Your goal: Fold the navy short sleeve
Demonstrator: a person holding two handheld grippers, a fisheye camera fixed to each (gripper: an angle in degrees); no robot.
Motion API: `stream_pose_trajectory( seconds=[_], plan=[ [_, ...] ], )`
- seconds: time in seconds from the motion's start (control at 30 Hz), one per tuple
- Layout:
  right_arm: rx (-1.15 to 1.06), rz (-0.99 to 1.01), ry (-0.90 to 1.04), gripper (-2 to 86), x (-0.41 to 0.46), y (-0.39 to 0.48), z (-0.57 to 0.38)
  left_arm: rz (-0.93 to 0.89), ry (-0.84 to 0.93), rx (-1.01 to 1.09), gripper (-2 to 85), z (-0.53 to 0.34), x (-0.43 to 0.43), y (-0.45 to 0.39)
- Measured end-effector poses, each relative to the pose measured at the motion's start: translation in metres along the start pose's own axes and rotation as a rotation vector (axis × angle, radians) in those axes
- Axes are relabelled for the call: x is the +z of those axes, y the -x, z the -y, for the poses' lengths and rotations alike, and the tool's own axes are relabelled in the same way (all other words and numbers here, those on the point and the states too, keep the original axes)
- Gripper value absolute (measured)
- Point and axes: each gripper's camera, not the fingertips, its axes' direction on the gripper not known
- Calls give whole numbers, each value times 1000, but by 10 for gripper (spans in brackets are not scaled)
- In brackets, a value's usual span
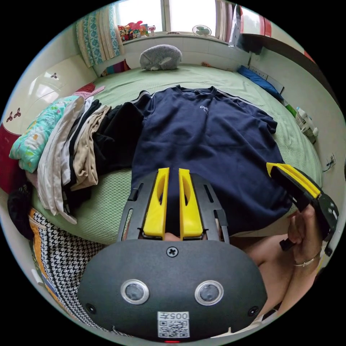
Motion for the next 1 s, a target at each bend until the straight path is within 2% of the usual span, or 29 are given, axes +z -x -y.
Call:
stream_pose_trajectory(
  seconds=[0.37,0.63,0.83,1.0],
  plan=[
    [-21,28,38,91,29,-9,4,7,90,26,75,18,36,-24],
    [15,81,88,87,59,1,8,54,61,-7,81,18,49,-37],
    [-31,23,98,85,69,14,7,62,72,7,78,23,48,-42],
    [-10,78,112,84,74,6,9,74,85,7,78,28,46,-46]
  ],
)
